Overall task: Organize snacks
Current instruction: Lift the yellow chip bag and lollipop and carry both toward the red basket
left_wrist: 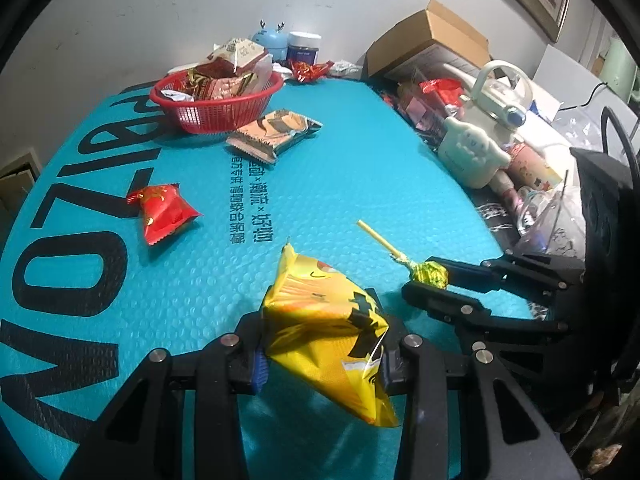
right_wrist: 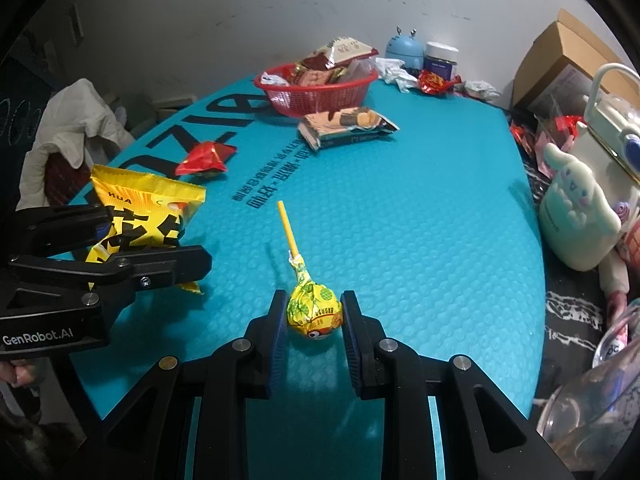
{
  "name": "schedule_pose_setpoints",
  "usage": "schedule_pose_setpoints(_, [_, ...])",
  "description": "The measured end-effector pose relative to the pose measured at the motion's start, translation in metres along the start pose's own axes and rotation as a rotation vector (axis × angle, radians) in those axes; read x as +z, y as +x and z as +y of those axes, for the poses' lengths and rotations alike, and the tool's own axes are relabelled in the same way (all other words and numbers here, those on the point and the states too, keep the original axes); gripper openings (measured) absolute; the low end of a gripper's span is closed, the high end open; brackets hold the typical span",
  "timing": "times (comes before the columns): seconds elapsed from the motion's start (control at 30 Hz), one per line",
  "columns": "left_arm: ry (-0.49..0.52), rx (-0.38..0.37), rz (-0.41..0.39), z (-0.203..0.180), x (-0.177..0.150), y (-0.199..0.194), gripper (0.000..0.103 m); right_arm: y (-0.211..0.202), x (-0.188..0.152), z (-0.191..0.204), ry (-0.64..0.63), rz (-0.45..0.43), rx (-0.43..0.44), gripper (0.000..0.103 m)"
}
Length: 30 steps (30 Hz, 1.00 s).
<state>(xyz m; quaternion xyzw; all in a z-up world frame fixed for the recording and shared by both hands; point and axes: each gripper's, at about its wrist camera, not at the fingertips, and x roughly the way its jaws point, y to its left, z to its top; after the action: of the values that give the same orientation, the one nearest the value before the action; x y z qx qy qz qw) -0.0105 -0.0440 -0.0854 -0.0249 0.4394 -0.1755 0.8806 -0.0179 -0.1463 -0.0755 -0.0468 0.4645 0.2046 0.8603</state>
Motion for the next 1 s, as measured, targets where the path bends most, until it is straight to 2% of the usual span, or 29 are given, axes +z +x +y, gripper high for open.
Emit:
schedule_pose_setpoints(0.37, [0.029, -0.023, -0.118, -0.013, 0.011, -0.041, 0.039, -0.036, 0.007, 0.011, -0.008, -0.076, 0.029, 0.026])
schedule_pose_setpoints(1.0, [0.106, 0.002, -0.326, -0.014, 0.08, -0.092, 0.039, -0.081, 0.085, 0.013, -0.08, -0.251, 0.039, 0.026])
